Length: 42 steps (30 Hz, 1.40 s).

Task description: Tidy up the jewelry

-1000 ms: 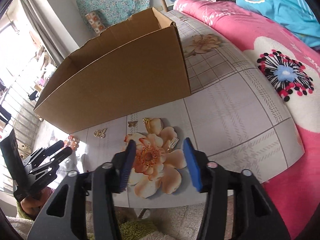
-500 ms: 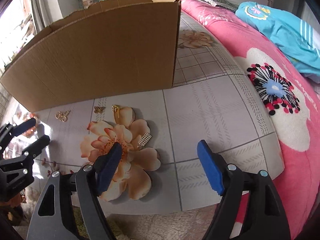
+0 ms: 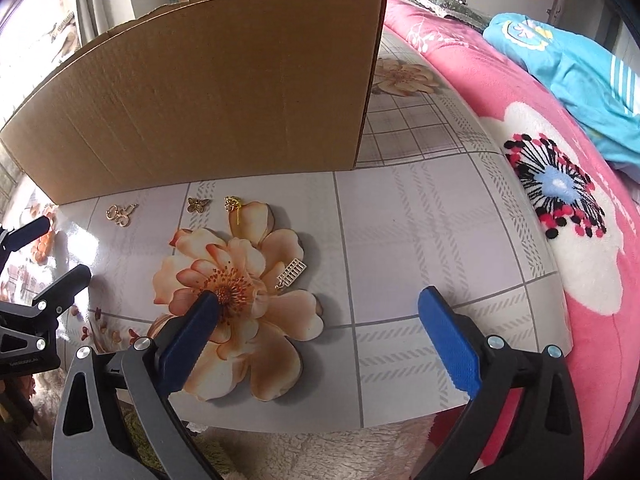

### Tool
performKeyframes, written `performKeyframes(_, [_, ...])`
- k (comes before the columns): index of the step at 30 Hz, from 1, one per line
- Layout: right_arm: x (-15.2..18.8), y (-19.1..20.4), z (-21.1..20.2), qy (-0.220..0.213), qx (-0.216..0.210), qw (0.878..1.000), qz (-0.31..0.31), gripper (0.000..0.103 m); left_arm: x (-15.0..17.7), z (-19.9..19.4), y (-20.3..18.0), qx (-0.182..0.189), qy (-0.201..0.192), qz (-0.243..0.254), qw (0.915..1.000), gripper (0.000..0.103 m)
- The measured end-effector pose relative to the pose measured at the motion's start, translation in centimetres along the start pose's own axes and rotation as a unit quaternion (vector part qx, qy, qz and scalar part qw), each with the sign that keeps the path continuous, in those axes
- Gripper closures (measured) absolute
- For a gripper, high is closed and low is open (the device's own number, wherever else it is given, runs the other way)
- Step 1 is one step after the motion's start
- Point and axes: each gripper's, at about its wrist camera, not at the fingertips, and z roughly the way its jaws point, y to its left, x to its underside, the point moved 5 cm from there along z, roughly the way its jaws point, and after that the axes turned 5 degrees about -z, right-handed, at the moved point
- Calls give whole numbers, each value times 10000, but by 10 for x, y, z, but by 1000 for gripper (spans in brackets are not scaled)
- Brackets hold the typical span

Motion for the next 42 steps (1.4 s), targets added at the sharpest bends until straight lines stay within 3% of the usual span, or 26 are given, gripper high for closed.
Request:
performKeyframes(10, [-3, -3, 3, -53, 25, 9995, 308, 6, -4, 4, 7, 16, 322, -417, 9986, 7])
performKeyframes(22, [2, 0, -2, -323, 5, 9994, 135, 6, -8, 8, 11, 193, 232, -210, 9993, 7])
performKeyframes(24, [3, 0, -3, -347, -61, 9994, 29, 6, -9, 7, 11, 254, 134, -183, 9994, 12])
performKeyframes(26, [4, 0, -5, -425, -125, 9990, -83, 6, -12, 4, 5, 287, -41, -26, 9996, 31])
performKeyframes(29, [6, -1, -13, -549, -397, 9977, -18, 7, -16, 3, -6, 407, -92, 208, 9989, 44])
performKeyframes(32, [5, -5, -17, -643, -686, 9955, 152, 19, -21, 3, -14, 583, -135, 392, 9974, 57])
performKeyframes(36, [0, -6, -16, -704, -825, 9939, 206, 30, -23, 6, -26, 619, -153, 627, 9960, 70])
performKeyframes(40, [-4, -5, -13, -743, -939, 9925, 238, 32, -29, 12, -26, 678, -132, 647, 9955, 82])
performKeyframes(42, [-6, -4, -12, -761, -982, 9919, 249, 32, -31, 15, -25, 710, -141, 673, 9951, 82])
